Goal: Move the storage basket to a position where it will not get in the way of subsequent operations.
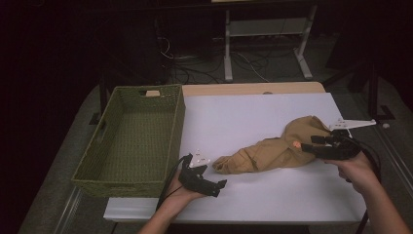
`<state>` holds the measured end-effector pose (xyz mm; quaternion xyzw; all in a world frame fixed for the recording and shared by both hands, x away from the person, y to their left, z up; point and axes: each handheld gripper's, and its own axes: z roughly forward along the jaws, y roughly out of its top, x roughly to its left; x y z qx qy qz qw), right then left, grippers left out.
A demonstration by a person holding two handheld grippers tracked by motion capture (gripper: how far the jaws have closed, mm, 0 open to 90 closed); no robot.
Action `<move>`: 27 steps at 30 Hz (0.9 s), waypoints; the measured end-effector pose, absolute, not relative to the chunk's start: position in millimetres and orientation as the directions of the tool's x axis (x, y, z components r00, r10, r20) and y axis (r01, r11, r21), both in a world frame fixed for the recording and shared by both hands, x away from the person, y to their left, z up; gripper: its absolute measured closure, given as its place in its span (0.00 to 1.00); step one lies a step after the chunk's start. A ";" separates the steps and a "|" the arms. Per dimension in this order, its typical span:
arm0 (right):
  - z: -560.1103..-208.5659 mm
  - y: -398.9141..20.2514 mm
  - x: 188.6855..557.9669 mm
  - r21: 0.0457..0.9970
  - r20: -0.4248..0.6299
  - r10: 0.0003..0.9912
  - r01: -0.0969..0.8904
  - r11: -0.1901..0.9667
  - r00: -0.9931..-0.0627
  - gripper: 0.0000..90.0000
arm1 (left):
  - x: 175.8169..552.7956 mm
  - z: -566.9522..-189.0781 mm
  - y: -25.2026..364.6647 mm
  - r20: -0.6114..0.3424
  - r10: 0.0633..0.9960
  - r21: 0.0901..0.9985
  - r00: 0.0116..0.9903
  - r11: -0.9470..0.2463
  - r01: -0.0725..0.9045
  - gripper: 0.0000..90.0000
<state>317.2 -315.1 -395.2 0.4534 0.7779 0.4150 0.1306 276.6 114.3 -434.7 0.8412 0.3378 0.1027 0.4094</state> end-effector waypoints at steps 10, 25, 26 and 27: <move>-402.5 -302.7 301.4 0.753 0.179 0.783 0.595 0.280 -0.596 0.45 | 276.2 -434.0 114.2 -0.101 0.657 0.760 0.747 -0.434 0.485 0.00; -408.7 -273.3 300.3 0.748 0.183 0.722 0.571 0.338 -0.667 0.48 | 276.2 -433.6 114.0 -0.107 0.656 0.762 0.747 -0.428 0.485 0.00; -408.7 -271.8 300.1 0.748 0.183 0.721 0.571 0.340 -0.669 0.48 | 276.0 -433.6 113.9 -0.106 0.656 0.762 0.747 -0.430 0.485 0.00; -408.5 -271.1 300.0 0.748 0.181 0.719 0.568 0.342 -0.671 0.48 | 275.4 -433.6 113.8 -0.104 0.654 0.762 0.749 -0.431 0.483 0.00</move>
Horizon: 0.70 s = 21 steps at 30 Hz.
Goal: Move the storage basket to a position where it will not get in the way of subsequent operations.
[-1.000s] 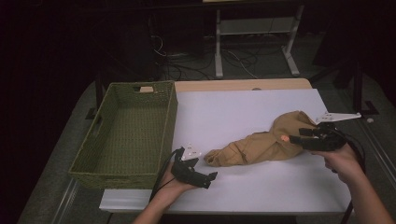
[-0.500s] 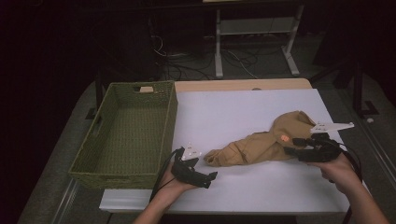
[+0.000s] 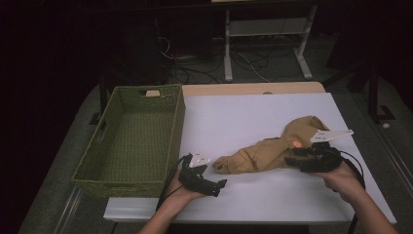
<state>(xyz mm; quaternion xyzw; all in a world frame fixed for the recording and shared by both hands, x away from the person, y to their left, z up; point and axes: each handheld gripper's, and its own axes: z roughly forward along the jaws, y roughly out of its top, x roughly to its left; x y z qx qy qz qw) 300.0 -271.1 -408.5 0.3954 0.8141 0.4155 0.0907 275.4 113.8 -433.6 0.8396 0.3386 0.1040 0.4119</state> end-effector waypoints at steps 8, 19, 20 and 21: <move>-410.4 -275.4 304.9 0.748 0.170 0.736 0.572 0.336 -0.655 0.51 | 275.5 -433.0 114.0 -0.105 0.653 0.762 0.750 -0.432 0.482 0.00; -412.8 -282.4 314.7 0.751 0.133 0.766 0.569 0.337 -0.629 0.60 | 275.6 -432.9 113.9 -0.103 0.650 0.763 0.753 -0.434 0.479 0.00; -412.0 -283.2 315.1 0.753 0.131 0.771 0.568 0.332 -0.624 0.60 | 275.5 -432.9 114.0 -0.102 0.649 0.762 0.754 -0.436 0.478 0.00; -411.0 -284.2 315.5 0.756 0.130 0.773 0.567 0.328 -0.620 0.61 | 275.3 -432.9 114.1 -0.102 0.649 0.762 0.754 -0.436 0.479 0.00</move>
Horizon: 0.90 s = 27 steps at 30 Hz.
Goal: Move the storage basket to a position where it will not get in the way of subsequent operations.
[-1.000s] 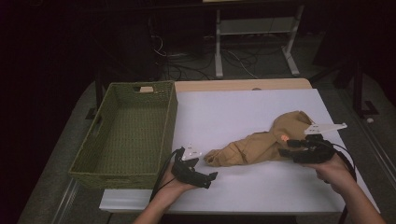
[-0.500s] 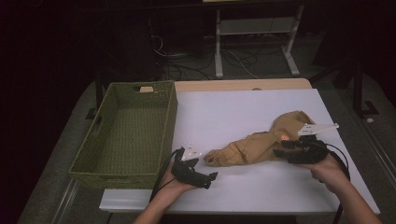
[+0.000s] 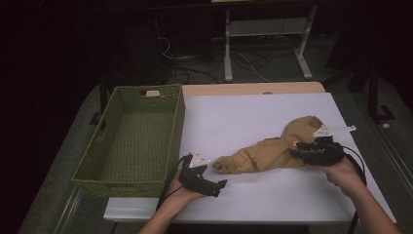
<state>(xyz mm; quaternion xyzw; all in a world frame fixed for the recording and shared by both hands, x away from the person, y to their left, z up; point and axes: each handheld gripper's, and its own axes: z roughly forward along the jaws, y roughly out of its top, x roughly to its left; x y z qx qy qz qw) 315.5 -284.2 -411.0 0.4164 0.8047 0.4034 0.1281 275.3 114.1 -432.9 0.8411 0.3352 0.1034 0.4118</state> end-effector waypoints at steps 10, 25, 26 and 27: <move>-414.8 -286.5 328.0 0.731 0.118 0.787 0.590 0.344 -0.606 0.75 | 275.5 -433.0 113.6 -0.102 0.650 0.763 0.753 -0.435 0.479 0.00; -416.7 -287.7 326.6 0.709 0.137 0.763 0.601 0.370 -0.632 0.96 | 274.2 -433.6 111.3 -0.100 0.649 0.759 0.754 -0.440 0.479 0.00; -416.2 -290.5 324.5 0.714 0.152 0.760 0.602 0.358 -0.632 0.96 | 273.7 -433.3 111.1 -0.100 0.649 0.761 0.754 -0.438 0.478 0.00; -416.3 -292.8 322.8 0.716 0.157 0.758 0.602 0.353 -0.633 0.96 | 273.4 -433.0 111.0 -0.101 0.651 0.762 0.753 -0.436 0.479 0.00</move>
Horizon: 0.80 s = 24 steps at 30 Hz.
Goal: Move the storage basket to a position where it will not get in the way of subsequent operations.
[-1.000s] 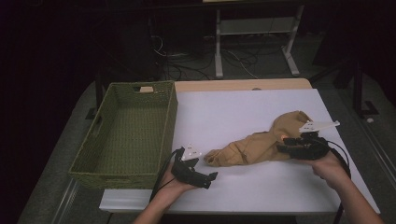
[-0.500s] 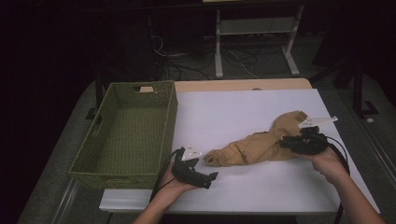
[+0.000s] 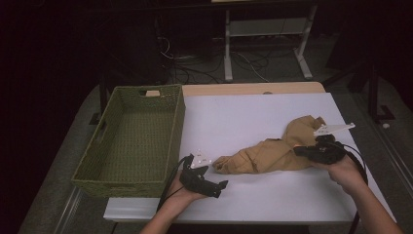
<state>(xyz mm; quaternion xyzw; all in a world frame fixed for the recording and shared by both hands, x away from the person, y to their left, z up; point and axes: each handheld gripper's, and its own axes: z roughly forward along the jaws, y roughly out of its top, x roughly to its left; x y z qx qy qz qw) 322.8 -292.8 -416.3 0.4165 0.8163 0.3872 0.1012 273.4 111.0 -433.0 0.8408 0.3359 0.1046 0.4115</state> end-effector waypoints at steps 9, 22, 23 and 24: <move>-415.1 -303.0 308.4 0.725 0.178 0.753 0.602 0.335 -0.633 0.96 | 273.8 -434.4 110.4 -0.100 0.645 0.758 0.758 -0.444 0.477 0.00; -422.7 -308.5 293.7 0.716 0.183 0.757 0.613 0.335 -0.627 0.96 | 272.9 -431.8 111.6 -0.103 0.652 0.765 0.751 -0.430 0.479 0.00; -424.0 -309.7 292.1 0.713 0.186 0.759 0.617 0.333 -0.624 0.96 | 273.1 -431.8 111.6 -0.104 0.653 0.765 0.750 -0.430 0.479 0.00; -424.6 -310.4 291.2 0.711 0.186 0.759 0.619 0.334 -0.624 0.96 | 273.3 -431.8 111.5 -0.104 0.653 0.765 0.750 -0.430 0.480 0.00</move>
